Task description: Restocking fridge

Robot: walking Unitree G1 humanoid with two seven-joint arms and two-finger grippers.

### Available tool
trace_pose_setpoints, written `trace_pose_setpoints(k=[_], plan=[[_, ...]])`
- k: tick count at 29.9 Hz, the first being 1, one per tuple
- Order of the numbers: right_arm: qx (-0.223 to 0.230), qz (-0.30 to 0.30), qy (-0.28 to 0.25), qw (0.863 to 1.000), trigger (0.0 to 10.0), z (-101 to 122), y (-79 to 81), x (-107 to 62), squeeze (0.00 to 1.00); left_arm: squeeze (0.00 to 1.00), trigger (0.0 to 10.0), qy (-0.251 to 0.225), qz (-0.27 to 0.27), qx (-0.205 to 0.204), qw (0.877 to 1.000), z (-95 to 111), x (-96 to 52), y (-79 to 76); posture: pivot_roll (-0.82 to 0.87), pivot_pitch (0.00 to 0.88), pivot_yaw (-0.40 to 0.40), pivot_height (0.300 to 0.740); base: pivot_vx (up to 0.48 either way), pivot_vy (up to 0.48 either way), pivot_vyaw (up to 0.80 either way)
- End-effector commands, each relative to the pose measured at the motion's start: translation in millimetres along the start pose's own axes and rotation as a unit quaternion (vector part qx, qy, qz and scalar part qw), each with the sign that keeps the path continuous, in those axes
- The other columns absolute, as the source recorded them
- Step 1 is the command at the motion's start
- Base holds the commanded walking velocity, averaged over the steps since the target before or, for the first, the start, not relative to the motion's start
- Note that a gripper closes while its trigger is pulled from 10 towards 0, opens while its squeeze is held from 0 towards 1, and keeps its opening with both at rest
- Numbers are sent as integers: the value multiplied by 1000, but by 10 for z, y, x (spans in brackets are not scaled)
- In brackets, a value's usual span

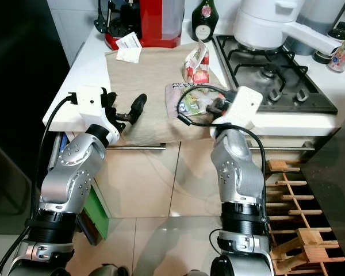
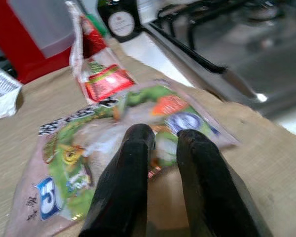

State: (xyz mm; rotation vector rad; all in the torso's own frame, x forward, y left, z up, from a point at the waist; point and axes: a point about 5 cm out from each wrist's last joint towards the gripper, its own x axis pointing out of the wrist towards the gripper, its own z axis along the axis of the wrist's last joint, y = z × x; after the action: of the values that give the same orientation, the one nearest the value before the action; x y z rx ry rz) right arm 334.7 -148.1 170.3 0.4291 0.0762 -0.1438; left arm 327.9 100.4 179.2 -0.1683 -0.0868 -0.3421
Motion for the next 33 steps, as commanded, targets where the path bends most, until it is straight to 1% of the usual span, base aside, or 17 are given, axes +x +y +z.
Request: trace_pose_setpoints(k=[1, 2, 4, 8, 10, 16, 21, 25, 26, 27, 28, 30, 33], plan=[[22, -4, -22, 999, 10000, 82, -10, -25, 1000, 0, 10000, 2, -16, 7, 1000, -2, -4, -45, -110, 13, -19, 736, 0, 0, 0], [22, -4, -22, 999, 10000, 82, -10, -25, 1000, 0, 10000, 2, -16, 7, 1000, -2, -4, -45, -110, 13, -19, 736, 0, 0, 0], [41, 0, -35, 999, 10000, 123, 0, -40, 1000, 0, 10000, 2, -22, 13, 1000, -4, -5, -58, -109, 12, -19, 736, 0, 0, 0], [33, 1, -27, 999, 10000, 94, -13, -33, 1000, 0, 10000, -1, -40, 17, 999, -11, -11, -109, -112, 18, -16, 736, 0, 0, 0], [40, 1, -23, 999, 10000, 82, -10, -33, 1000, 0, 10000, -2, -44, 16, 999, -8, -13, -129, -113, 20, -15, 736, 0, 0, 0], [41, 7, -22, 999, 10000, 81, 14, -39, 1000, 0, 10000, -2, -46, 15, 999, -13, -12, -135, -116, 26, -15, 736, 0, 0, 0], [46, 2, -14, 999, 10000, 64, 1, -40, 1000, 0, 10000, -2, -46, 14, 999, -16, -12, -135, -118, 29, -16, 736, 0, 0, 0], [73, -9, 3, 997, 10000, 25, -19, -32, 1000, 0, 10000, -2, -46, 14, 999, -16, -9, -136, -118, 29, -16, 736, 0, 0, 0], [74, -5, 9, 997, 10000, 17, -18, -24, 1000, 0, 10000, -2, -46, 13, 999, -16, -9, -137, -118, 29, -16, 736, 0, 0, 0], [78, -1, 14, 997, 10000, 7, -13, -19, 122, 0, 10000, -2, -47, 13, 999, -16, -9, -137, -118, 29, -16, 736, 0, 0, 0], [81, -2, 16, 997, 10000, 0, -11, -13, 0, 0, 10000, -2, -47, 13, 999, -17, -8, -138, -118, 29, -16, 736, 0, 0, 0], [98, -3, 28, 995, 10000, -28, -2, 7, 0, 0, 10000, -2, -47, 13, 999, -17, -6, -140, -118, 29, -16, 736, 0, 0, 0], [101, -4, 33, 994, 10000, -39, -1, 22, 0, 0, 10000, -3, -47, 13, 999, -16, -5, -142, -118, 28, -16, 736, 0, 0, 0]])
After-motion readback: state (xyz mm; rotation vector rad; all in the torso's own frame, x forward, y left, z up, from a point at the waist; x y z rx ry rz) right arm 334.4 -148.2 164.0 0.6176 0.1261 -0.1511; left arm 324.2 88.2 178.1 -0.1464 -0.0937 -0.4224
